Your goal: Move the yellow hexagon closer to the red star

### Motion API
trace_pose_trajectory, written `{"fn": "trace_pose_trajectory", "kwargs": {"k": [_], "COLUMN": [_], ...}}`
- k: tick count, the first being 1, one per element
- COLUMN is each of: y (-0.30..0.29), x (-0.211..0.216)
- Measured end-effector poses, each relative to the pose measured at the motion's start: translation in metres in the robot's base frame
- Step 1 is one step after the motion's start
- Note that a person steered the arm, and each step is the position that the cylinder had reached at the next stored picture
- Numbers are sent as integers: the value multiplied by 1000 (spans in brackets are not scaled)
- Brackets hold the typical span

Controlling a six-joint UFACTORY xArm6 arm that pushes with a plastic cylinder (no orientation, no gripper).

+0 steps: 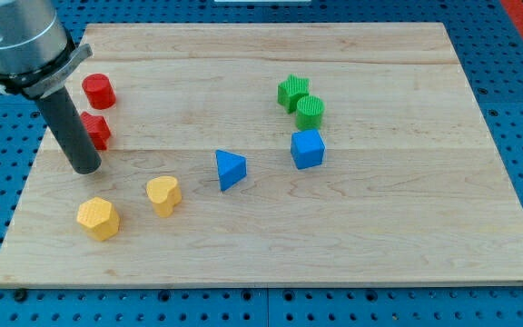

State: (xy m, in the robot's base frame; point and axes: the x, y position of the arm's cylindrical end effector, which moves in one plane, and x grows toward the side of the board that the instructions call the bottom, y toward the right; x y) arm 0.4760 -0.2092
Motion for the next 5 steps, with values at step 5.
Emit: {"fn": "trace_pose_trajectory", "kwargs": {"k": [5], "y": [55], "x": [87]}}
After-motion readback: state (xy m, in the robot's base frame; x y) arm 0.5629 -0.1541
